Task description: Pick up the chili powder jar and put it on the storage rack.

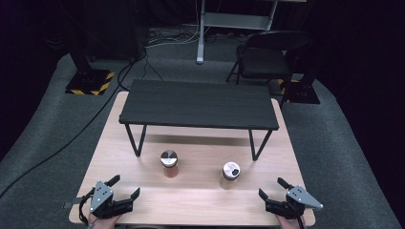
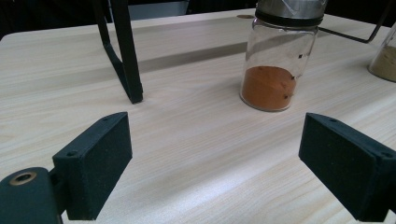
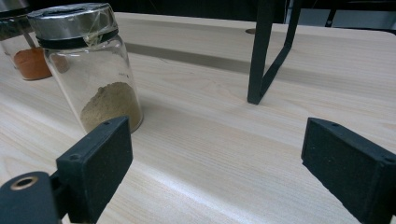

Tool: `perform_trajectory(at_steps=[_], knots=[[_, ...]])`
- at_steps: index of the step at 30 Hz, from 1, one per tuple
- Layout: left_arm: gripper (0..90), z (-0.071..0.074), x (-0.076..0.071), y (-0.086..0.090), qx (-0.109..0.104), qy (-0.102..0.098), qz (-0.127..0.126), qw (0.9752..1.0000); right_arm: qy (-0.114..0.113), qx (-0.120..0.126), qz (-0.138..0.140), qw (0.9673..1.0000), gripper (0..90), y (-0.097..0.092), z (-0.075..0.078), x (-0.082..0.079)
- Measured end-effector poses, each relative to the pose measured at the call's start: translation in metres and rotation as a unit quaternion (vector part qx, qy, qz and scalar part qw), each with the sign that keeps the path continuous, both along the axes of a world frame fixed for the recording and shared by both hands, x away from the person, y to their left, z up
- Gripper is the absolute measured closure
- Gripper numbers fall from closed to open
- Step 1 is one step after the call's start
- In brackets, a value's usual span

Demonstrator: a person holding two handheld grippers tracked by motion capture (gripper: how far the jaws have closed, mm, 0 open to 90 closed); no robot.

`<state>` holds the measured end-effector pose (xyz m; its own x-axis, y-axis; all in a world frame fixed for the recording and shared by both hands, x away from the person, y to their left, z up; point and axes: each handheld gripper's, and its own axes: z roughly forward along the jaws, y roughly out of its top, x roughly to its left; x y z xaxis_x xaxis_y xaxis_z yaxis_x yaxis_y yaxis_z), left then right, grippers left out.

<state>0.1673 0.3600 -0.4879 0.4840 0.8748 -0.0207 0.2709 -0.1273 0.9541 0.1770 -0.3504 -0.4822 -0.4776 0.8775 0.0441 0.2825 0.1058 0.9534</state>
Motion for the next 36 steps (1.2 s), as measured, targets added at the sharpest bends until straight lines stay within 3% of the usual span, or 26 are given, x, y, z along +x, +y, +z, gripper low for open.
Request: perform_trajectory(at_steps=[15,22,27,36], knots=[[9.2,0.0013,0.0003,-0.002,0.005,0.003,0.003,1.0,-0.001,0.003,0.002,1.0,7.6,-0.0014,-0.0006,0.0001],[8.8,0.0002,-0.0012,-0.0022,0.005,-0.002,0.003,1.0,-0.001,0.001,0.001,1.0,7.6,-0.0007,-0.0005,-0.0002],[8.1,-0.0043,-0.0047,0.0006,-0.007,-0.013,0.005,0.9999,-0.001,0.001,-0.001,1.0,7.6,0.0,-0.0003,-0.0021],[7.3,-0.0051,-0.0035,-0.0008,-0.003,-0.018,-0.004,0.9998,-0.001,0.005,-0.003,1.0,7.6,-0.0012,-0.0011,-0.0042]])
